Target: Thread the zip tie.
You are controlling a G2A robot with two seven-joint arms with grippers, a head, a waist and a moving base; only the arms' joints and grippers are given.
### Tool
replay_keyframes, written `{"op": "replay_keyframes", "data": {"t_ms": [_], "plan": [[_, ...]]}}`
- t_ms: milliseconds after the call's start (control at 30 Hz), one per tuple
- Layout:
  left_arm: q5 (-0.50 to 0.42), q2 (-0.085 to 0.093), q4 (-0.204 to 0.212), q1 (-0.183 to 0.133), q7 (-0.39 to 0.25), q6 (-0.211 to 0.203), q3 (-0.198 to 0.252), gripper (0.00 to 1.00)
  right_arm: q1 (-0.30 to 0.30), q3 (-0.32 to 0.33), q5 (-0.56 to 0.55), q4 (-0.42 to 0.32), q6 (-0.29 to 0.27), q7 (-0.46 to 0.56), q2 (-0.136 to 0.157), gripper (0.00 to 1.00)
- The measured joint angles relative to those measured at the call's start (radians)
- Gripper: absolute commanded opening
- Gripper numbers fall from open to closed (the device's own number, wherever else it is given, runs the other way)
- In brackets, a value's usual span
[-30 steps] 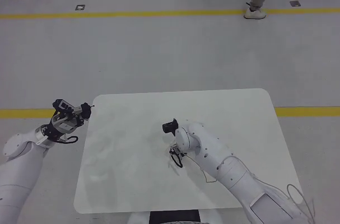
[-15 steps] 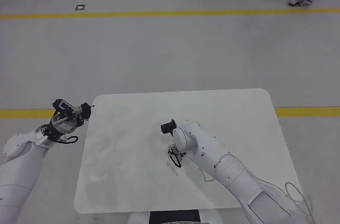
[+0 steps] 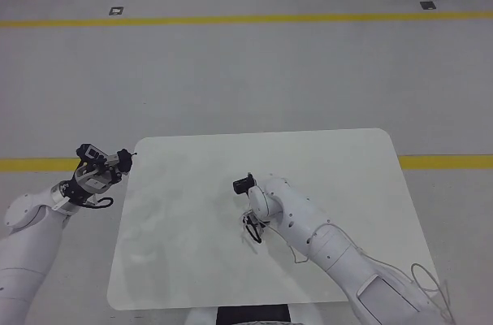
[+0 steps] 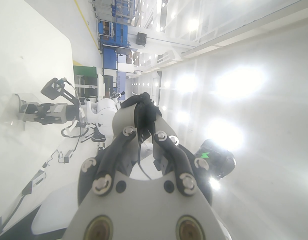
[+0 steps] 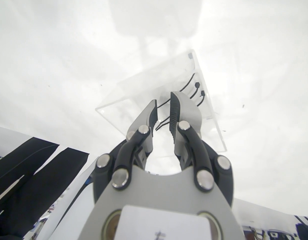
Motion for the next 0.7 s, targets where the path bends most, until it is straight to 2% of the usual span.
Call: {"op": "replay_keyframes", "data": {"t_ms": [67, 367, 700], "plan": [[0.000, 0.000, 0.000, 0.000, 0.000, 0.000, 0.000, 0.00, 0.000, 0.000, -0.006, 0.003, 0.000, 0.001, -0.002, 0.00], [0.000, 0.000, 0.000, 0.000, 0.000, 0.000, 0.000, 0.00, -0.005, 0.016, -0.032, -0.009, 0.000, 0.006, -0.007, 0.00], [0.000, 0.000, 0.000, 0.000, 0.000, 0.000, 0.000, 0.00, -0.026, 0.039, -0.038, -0.071, -0.008, 0.006, 0.005, 0.00]]}}
